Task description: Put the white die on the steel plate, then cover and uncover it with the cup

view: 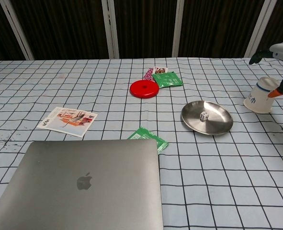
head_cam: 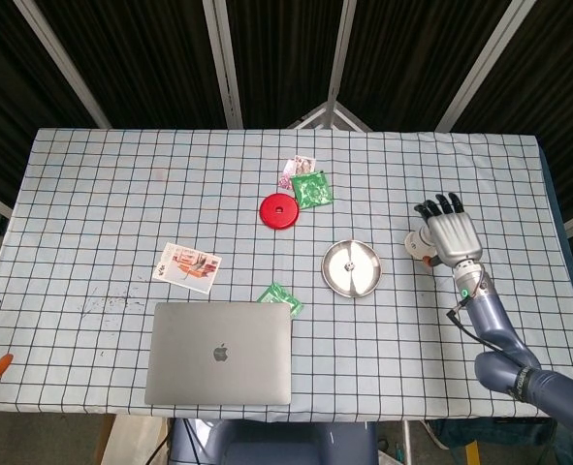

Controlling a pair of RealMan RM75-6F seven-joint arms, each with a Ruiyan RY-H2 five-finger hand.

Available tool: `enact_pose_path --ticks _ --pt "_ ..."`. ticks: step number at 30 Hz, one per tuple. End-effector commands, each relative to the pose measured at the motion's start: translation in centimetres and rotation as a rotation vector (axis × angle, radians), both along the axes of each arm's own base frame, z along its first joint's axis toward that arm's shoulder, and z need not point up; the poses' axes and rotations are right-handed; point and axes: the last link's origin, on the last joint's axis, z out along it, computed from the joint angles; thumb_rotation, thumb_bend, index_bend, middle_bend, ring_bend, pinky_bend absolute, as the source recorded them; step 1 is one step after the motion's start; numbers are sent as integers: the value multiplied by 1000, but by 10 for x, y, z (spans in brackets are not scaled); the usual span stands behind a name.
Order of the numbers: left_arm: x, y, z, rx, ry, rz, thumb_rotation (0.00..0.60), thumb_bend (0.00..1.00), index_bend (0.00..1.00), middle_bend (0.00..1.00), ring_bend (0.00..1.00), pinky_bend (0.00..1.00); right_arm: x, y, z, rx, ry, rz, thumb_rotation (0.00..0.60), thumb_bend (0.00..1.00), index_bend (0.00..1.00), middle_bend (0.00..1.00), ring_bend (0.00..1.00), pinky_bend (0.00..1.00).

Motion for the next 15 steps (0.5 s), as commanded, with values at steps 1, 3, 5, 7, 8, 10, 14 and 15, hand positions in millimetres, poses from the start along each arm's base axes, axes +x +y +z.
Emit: enact_pose_path --ticks 1,3,5,7,8,10,14,15 --pt "0 0 0 -1 1 -1 600 263 219 0 0 128 0 -4 -1 -1 7 -1 600 121 236 264 75 0" --pt "0 0 0 0 2 -1 600 262 220 0 0 128 0 -6 -1 -1 9 -6 600 130 236 281 75 0" --pt "0 0 -1 2 4 2 600 262 221 0 0 128 -2 -8 -2 -1 14 -10 600 133 236 296 76 0" --pt "0 1 -1 3 6 4 600 262 222 0 0 128 -4 -8 -2 1 21 -13 600 139 238 309 81 0" --pt "0 1 -2 1 6 5 600 262 223 0 0 128 -5 -9 -2 3 26 -15 600 144 240 314 85 0" --pt "1 1 -2 -3 7 6 600 262 223 0 0 128 -7 -9 -2 3 32 -19 600 157 246 323 90 0" --pt "1 1 -4 -9 14 5 600 262 223 0 0 128 -11 -10 -1 0 31 -25 600 180 267 336 100 0" --pt "1 1 -4 -9 15 5 600 262 224 0 0 128 -11 -10 -1 0 31 -25 600 186 279 339 102 0"
